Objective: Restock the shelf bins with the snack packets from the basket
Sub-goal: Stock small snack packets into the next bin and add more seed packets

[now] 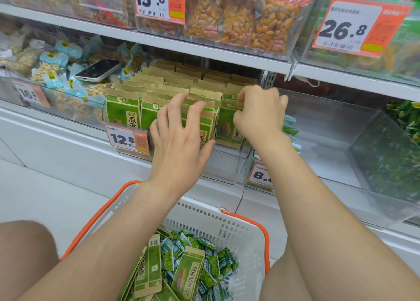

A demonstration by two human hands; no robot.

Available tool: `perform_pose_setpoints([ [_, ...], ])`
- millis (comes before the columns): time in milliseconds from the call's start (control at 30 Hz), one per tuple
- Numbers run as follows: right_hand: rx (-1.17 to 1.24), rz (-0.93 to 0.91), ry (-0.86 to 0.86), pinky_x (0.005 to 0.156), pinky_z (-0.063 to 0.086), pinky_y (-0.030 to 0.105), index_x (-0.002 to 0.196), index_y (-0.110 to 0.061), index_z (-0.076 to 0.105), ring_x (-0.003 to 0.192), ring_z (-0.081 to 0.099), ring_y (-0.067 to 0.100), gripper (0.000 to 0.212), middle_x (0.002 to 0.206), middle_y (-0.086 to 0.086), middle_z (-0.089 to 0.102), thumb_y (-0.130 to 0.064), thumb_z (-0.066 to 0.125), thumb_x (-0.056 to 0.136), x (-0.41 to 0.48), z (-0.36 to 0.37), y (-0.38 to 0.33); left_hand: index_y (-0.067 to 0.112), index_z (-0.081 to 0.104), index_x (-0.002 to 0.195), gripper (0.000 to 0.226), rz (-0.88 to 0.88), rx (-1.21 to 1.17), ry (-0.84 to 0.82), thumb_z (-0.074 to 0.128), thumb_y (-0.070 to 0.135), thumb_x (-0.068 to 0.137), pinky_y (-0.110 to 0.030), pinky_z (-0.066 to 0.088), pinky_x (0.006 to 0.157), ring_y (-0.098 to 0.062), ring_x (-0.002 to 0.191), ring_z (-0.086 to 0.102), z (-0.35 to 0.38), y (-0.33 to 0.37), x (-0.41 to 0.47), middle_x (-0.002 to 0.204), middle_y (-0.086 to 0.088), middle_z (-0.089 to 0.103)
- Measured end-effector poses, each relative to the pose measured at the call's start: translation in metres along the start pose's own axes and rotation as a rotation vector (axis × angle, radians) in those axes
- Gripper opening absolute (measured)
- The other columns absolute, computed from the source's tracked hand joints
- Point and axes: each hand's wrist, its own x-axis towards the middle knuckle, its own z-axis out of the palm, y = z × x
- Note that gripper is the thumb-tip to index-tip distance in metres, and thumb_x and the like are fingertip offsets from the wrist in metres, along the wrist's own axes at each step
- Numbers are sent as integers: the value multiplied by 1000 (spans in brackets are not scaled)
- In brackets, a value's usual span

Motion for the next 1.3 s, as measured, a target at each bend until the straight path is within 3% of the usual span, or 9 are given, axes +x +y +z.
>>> perform_pose_setpoints([
  [133, 62, 28, 95, 92, 39, 44, 115, -22, 62, 114, 55, 35, 33, 113, 5, 70, -12, 69, 84, -1, -2, 2, 20, 47, 142, 67, 17, 0, 40, 80, 35, 86, -49, 38, 106, -35, 136, 38, -5, 0, -6, 153, -14, 34],
  [300, 116, -9, 120, 91, 40, 44, 112, -24, 60, 112, 55, 33, 33, 114, 2, 67, -10, 70, 84, -7, -2, 1, 16, 57, 117, 42, 79, 5, 99, 81, 29, 85, -42, 40, 85, -31, 107, 46, -7, -1, -13, 124, -12, 47],
  [467, 90, -3, 107, 89, 37, 42, 114, -24, 64, 112, 56, 34, 31, 110, 3, 70, -9, 66, 87, -2, -1, 6, 19, 58, 101, 24, 113, -4, 42, 76, 29, 88, -39, 37, 80, -27, 97, 45, -5, -4, -15, 106, -2, 50],
  [1000, 102, -11, 54, 97, 37, 46, 126, -25, 63, 118, 53, 35, 43, 118, 4, 68, -14, 67, 85, -8, -7, 3, 23, 60, 110, 20, 146, -48, -56, 70, 32, 95, -39, 41, 80, -22, 93, 51, 3, -6, -17, 99, 6, 57],
  [1300, 62, -212, -83, 93, 37, 45, 121, -25, 67, 110, 61, 32, 38, 112, 1, 72, -16, 66, 84, -27, -13, 4, 23, 56, 92, 17, 155, -93, -63, 70, 32, 95, -36, 38, 65, -19, 75, 49, 1, -9, -19, 79, 10, 49],
])
